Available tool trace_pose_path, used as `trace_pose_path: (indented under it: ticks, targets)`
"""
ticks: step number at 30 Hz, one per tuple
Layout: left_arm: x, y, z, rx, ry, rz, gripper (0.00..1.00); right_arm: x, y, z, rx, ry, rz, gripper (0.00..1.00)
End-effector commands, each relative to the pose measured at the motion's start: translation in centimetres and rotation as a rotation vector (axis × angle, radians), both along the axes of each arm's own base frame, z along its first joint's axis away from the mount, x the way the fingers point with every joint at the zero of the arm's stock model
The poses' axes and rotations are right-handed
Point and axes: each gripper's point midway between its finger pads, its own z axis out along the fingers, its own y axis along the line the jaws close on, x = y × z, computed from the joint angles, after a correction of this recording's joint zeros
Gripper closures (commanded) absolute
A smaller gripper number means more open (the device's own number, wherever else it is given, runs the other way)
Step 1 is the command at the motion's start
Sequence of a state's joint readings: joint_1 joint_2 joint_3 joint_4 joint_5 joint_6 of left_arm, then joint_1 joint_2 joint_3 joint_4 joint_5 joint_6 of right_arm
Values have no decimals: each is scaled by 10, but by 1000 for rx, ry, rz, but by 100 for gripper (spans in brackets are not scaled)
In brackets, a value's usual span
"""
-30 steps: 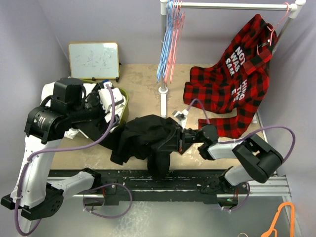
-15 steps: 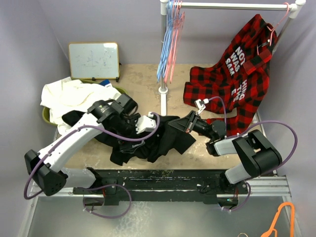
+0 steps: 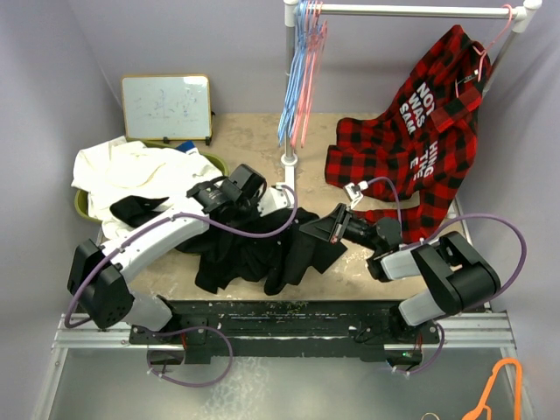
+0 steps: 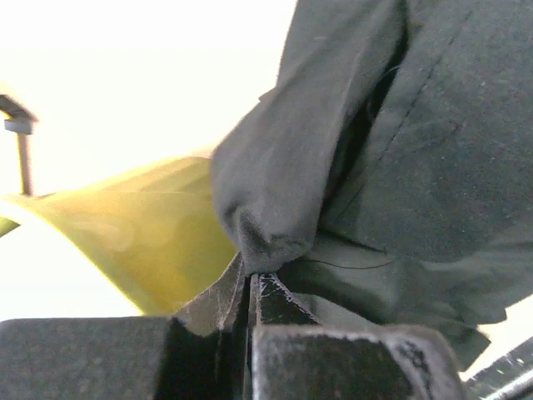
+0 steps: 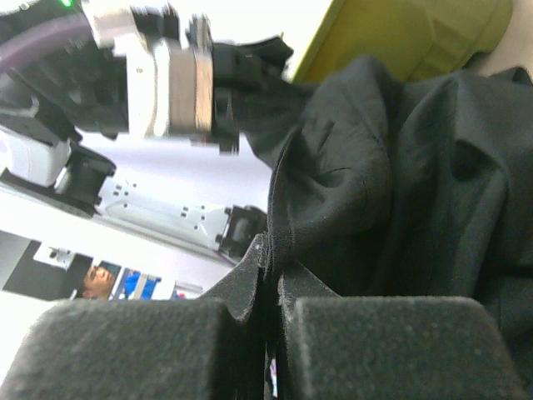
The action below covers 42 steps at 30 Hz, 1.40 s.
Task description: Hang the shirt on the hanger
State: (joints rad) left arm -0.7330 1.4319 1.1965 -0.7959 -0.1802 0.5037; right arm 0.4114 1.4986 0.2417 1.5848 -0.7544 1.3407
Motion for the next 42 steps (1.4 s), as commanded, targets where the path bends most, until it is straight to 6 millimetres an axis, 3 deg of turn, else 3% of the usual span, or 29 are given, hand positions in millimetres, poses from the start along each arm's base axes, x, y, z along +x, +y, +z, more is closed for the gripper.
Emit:
trace_pose_path:
  ticks: [1,4,9,12,13,14,17,20,23,25,27,29,31,37,42]
  targets:
    - [64,-11,62,-65,-278,67,100,-30,-3,42,92,-289,97,100]
    - [83,-23,57,-68,-231,58,99,-34,1,34,71,-272,154,100]
    - [102,-35,44,-90,-180,90,85,-34,5,36,65,-299,180,100]
    - [100,-28,41,-98,-122,140,18,-30,6,40,69,-323,174,100]
    - [92,-26,45,-111,-97,135,3,-29,7,40,69,-323,174,100]
    - [83,-26,54,-139,-88,123,0,-27,8,40,68,-325,175,100]
    - [51,-24,90,-250,-83,56,1,-23,10,34,61,-305,178,100]
    - [24,-9,117,-369,-27,21,1,-21,10,29,53,-297,175,100]
    - [-21,-5,127,-504,148,-132,3,-20,11,24,43,-297,176,100]
    - [-59,-20,131,-600,220,-302,7,-19,11,22,39,-296,176,100]
    - [-74,-33,124,-634,266,-365,16,-19,12,22,38,-296,177,100]
    - [-62,-43,104,-598,276,-321,34,-19,12,21,38,-292,177,100]
    - [-44,-49,85,-558,259,-274,40,-20,12,22,41,-288,181,100]
    - [-6,-57,56,-532,184,-216,35,-27,8,33,55,-321,178,100]
    - [0,-66,40,-521,218,-235,40,-31,5,34,58,-324,166,100]
